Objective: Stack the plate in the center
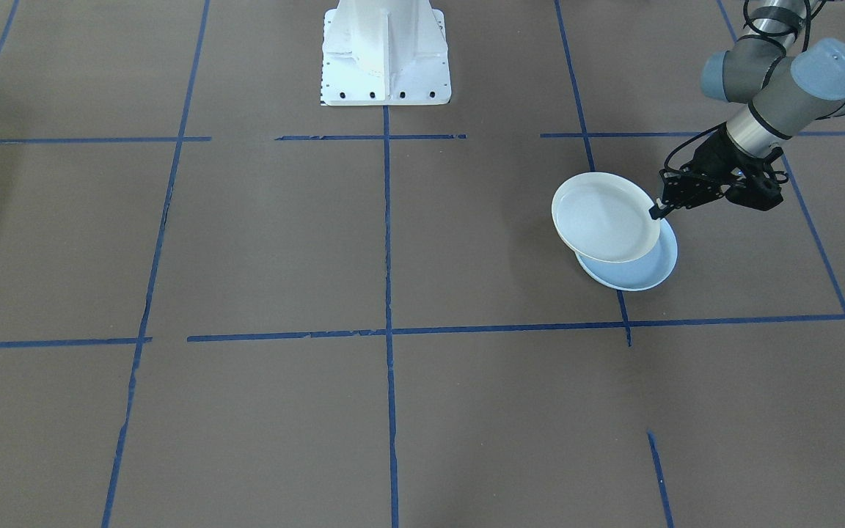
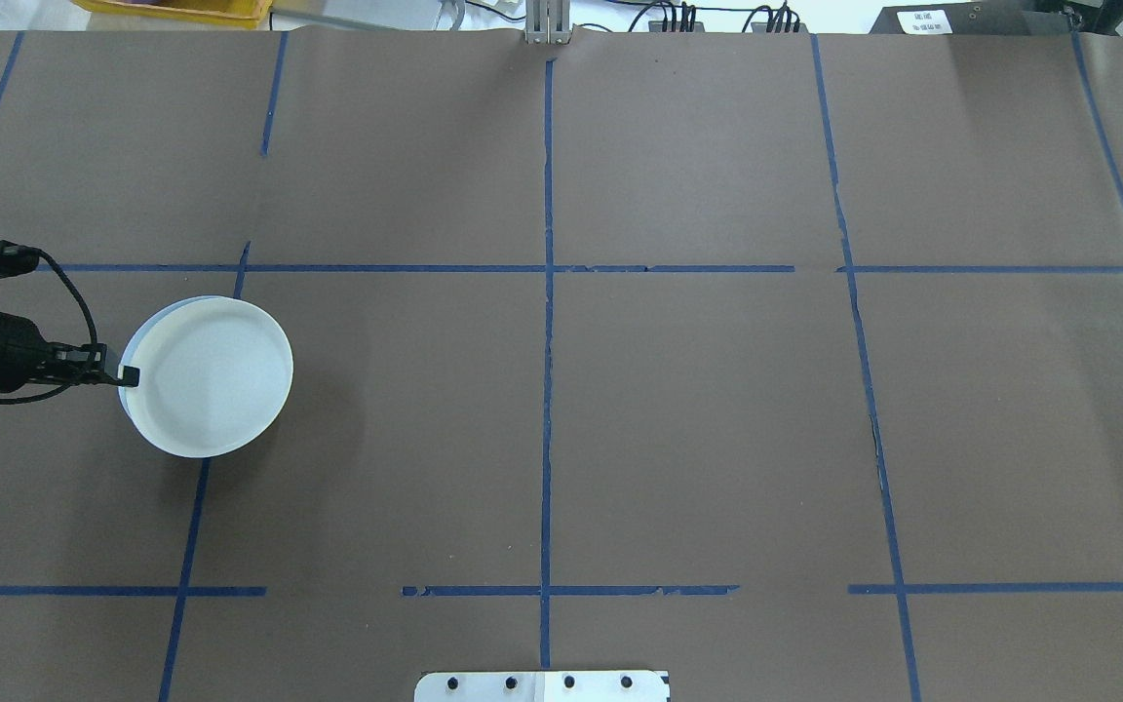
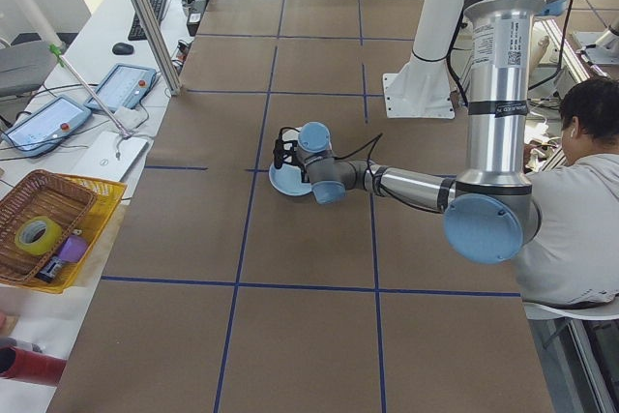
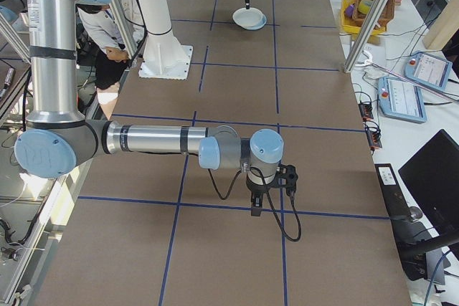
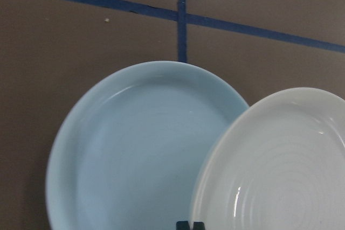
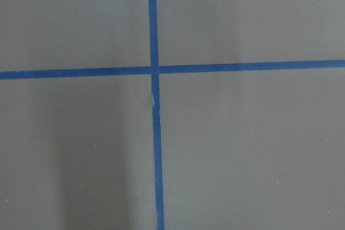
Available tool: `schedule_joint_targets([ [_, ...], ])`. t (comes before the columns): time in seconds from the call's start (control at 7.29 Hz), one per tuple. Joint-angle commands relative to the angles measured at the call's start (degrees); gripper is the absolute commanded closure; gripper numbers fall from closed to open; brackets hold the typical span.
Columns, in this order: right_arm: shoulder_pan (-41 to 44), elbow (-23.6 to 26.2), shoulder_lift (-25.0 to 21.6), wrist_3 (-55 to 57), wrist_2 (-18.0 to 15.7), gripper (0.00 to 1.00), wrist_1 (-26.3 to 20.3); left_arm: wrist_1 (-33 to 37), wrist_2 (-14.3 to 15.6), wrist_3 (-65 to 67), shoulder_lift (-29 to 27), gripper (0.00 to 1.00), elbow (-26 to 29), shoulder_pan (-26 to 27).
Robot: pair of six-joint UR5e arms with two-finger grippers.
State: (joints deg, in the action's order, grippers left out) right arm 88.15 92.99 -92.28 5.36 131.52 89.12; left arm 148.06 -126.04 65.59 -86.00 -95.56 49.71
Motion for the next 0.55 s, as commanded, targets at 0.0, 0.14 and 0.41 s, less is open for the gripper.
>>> schedule_joint_targets([
  [0.0,0.0,0.0,0.0,0.0,-0.03,0.0,0.0,-0.05,-6.89,-1.78,0.66,1.0,2.29,4.5],
  [0.14,0.0,0.0,0.0,-0.08,0.05,0.0,0.0,-0.31,-7.64,-1.61,0.4,1.0,3.09,5.74],
  [0.41,0.0,0.0,0.0,-0.08,0.05,0.0,0.0,-0.84,-8.95,-1.09,-1.09,1.0,5.9,6.89],
])
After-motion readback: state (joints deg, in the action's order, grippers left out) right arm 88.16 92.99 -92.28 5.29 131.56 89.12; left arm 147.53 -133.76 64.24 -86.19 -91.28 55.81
